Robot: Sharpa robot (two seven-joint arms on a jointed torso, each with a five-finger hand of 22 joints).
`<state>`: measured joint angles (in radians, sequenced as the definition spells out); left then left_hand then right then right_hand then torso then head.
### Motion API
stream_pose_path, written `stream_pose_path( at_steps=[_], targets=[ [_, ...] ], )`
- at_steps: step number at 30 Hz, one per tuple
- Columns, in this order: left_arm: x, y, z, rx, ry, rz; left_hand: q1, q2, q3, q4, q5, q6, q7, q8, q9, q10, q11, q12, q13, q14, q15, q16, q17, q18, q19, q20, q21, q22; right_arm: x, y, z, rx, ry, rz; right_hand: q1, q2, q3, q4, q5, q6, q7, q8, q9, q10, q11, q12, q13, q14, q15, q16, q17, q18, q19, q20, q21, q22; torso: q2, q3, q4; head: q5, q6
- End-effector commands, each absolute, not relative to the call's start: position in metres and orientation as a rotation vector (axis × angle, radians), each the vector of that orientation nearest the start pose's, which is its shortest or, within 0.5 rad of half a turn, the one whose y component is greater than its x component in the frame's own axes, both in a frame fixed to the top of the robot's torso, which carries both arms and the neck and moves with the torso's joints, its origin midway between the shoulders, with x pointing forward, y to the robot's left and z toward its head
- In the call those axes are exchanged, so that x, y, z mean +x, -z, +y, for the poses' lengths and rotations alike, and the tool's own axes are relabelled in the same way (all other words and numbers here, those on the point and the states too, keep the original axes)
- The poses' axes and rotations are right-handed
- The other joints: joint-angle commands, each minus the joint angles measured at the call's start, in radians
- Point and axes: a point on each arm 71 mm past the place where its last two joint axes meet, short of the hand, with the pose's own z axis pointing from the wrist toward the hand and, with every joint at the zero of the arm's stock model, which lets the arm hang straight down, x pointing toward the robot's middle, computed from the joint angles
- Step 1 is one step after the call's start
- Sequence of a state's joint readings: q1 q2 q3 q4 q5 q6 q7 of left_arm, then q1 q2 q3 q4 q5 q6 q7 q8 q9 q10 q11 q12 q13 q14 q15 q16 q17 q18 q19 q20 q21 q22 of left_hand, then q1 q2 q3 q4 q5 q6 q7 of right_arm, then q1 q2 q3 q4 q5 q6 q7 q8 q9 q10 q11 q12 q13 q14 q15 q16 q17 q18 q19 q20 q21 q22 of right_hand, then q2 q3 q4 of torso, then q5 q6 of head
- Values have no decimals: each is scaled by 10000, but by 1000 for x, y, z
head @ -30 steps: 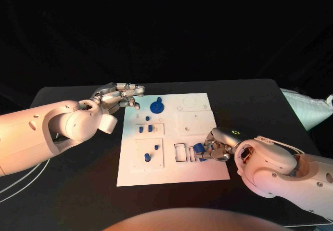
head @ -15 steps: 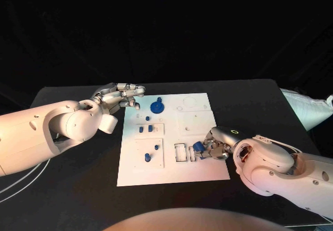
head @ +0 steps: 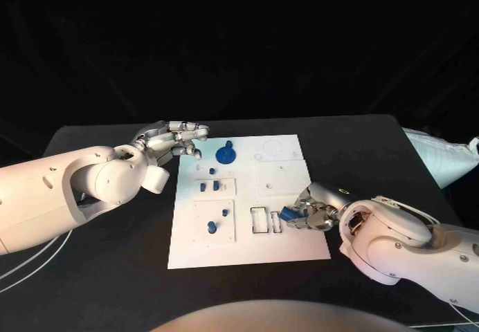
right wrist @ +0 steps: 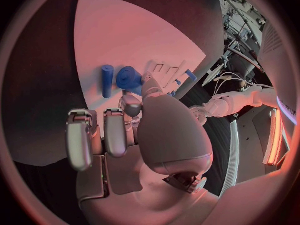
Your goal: Assemble the parts on the task board
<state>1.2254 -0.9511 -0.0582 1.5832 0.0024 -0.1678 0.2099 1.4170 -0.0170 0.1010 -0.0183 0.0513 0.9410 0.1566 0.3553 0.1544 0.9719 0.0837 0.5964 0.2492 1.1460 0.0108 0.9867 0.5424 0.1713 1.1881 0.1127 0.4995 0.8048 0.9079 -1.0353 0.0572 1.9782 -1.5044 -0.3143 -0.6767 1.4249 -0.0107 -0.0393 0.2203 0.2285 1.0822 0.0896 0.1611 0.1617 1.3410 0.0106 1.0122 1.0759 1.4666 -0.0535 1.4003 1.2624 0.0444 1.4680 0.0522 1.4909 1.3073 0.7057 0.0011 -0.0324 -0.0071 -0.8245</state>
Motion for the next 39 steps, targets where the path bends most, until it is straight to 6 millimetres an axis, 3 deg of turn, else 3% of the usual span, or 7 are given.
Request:
stream_pose_path(
  at_steps=[1,9,17,26,31,39],
  targets=[
    [474,179,233,-11701,15596,16423,-42,47,-44,28,-21,-60,-16,41,-16,-76,7,-35,-17,-7,0,-59,-16,105,40,3,-64,-19,358,230,-193,3802,-5148,19808,98,136,50,75,82,98,24,29,93,-30,-26,-66,4,512,-80,24,-22,-136,318,-47,12,1442,-3,-11,20,-14,27],
    [474,179,233,-11692,15631,16454,-42,47,-44,28,-21,-60,-16,41,-16,-76,7,-35,-17,-7,0,-59,-16,105,40,3,-64,-19,358,222,-192,4471,-5648,19557,-257,-98,86,354,904,149,18,-11,126,44,-27,-123,77,514,-78,30,12,-137,327,-41,13,1450,24,2,1,52,30],
    [473,179,232,-11680,15662,16470,-42,47,-44,28,-21,-60,-16,41,-16,-76,7,-35,-17,-7,0,-59,-16,105,40,3,-64,-19,356,225,-182,4044,-5768,20376,-564,-267,-33,564,1344,170,26,-45,153,102,-15,-124,166,524,-69,50,61,-143,342,-36,26,1474,16,2,-8,104,0],
    [473,179,230,-11671,15687,16495,-32,56,-40,24,-20,-63,-19,42,-18,-79,4,-35,-20,-8,-1,-60,-19,106,41,3,-69,-24,355,230,-164,2850,-5453,21119,-1455,-114,-331,688,1475,376,-47,28,278,181,-59,-138,271,526,-97,54,90,-150,363,-50,43,1507,20,0,15,149,-42],
    [473,179,231,-11679,15674,16498,-32,56,-40,24,-20,-63,-19,42,-18,-79,4,-35,-20,-8,-1,-60,-19,106,41,3,-69,-24,356,231,-159,2501,-5394,21104,-1594,-74,-375,690,1500,418,-68,49,318,200,-72,-122,311,530,-109,64,112,-152,371,-62,49,1518,13,2,-11,198,-61],
    [473,179,231,-11681,15675,16505,-32,56,-40,24,-20,-63,-19,42,-18,-79,4,-35,-20,-8,-1,-60,-19,106,41,3,-69,-24,360,230,-155,2186,-5326,20685,-1773,-71,-469,687,1503,449,-90,70,378,208,-89,-142,335,531,-125,63,119,-152,372,-78,47,1518,14,12,0,237,-70]
  ],
)
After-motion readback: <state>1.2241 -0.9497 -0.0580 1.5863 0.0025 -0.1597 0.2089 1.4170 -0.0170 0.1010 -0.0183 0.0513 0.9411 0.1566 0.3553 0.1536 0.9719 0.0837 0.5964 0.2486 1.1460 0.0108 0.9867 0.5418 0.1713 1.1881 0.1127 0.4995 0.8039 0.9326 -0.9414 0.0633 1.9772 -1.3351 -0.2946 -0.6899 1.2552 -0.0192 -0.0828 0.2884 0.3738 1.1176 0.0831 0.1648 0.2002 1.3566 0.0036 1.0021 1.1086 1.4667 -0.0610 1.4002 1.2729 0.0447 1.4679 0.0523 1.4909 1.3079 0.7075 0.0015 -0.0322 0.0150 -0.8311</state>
